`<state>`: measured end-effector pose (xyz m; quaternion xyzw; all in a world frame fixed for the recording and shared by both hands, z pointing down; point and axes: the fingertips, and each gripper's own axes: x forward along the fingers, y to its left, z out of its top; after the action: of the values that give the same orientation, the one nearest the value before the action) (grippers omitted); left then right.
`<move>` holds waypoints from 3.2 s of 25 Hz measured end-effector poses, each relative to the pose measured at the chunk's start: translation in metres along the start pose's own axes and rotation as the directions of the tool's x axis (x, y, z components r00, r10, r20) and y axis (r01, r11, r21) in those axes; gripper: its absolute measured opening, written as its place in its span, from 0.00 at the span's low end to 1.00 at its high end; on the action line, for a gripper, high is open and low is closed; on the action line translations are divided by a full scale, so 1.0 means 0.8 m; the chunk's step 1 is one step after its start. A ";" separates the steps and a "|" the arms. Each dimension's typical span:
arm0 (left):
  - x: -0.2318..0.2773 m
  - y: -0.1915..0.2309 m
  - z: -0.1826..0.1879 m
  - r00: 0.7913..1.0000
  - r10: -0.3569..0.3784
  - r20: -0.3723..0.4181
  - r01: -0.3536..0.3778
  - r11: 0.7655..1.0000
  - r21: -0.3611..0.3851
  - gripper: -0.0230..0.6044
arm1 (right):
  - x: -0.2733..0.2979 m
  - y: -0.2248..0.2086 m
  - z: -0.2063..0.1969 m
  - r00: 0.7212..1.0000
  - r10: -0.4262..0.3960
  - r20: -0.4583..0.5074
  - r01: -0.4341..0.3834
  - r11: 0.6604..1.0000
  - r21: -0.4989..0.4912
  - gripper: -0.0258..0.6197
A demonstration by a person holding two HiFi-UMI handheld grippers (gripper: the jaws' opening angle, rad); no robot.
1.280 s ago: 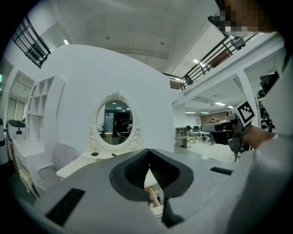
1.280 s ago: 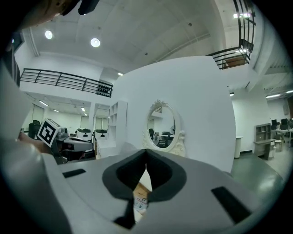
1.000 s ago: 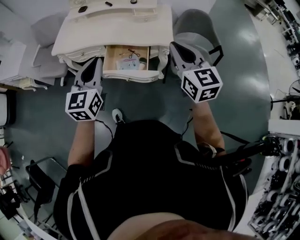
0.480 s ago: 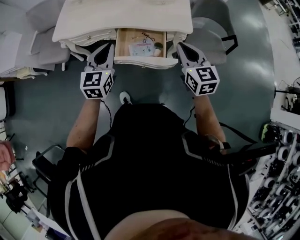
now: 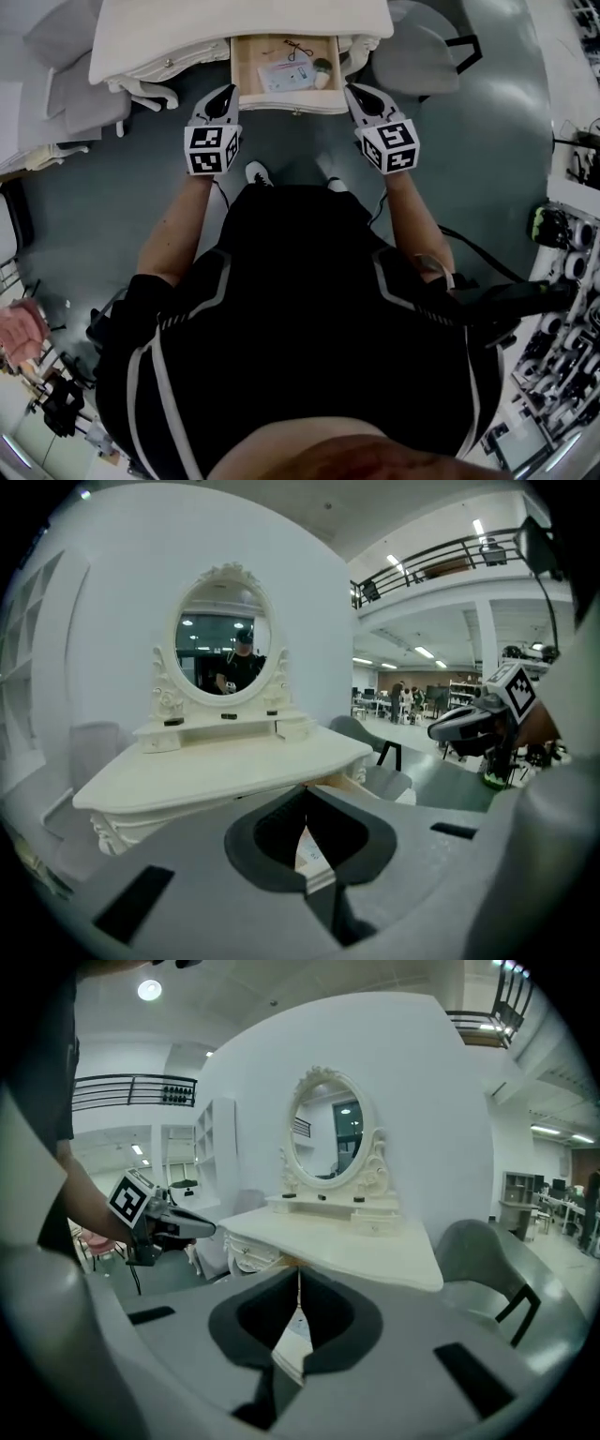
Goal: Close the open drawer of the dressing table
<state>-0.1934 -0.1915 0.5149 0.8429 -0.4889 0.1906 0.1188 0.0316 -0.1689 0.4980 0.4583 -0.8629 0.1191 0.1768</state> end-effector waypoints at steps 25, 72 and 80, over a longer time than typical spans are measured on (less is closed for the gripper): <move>0.050 -0.010 -0.191 0.918 -0.219 -0.330 0.238 0.971 0.019 0.04 | 0.038 0.011 -0.222 0.922 -0.197 -0.333 0.290 0.922 0.257 0.22; 0.174 0.017 -0.176 0.915 -0.123 -0.384 0.067 0.985 -0.156 0.04 | 0.163 -0.076 -0.216 0.918 -0.089 -0.386 0.201 0.944 0.262 0.11; 0.169 0.042 -0.156 0.928 -0.102 -0.359 0.033 0.980 -0.194 0.04 | 0.196 -0.101 -0.204 0.922 -0.098 -0.375 0.211 0.939 0.271 0.08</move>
<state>-0.1876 -0.2649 0.6866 0.7942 -0.4440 0.2946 0.2921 0.0501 -0.2709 0.7145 0.5183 -0.7481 0.3179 0.2657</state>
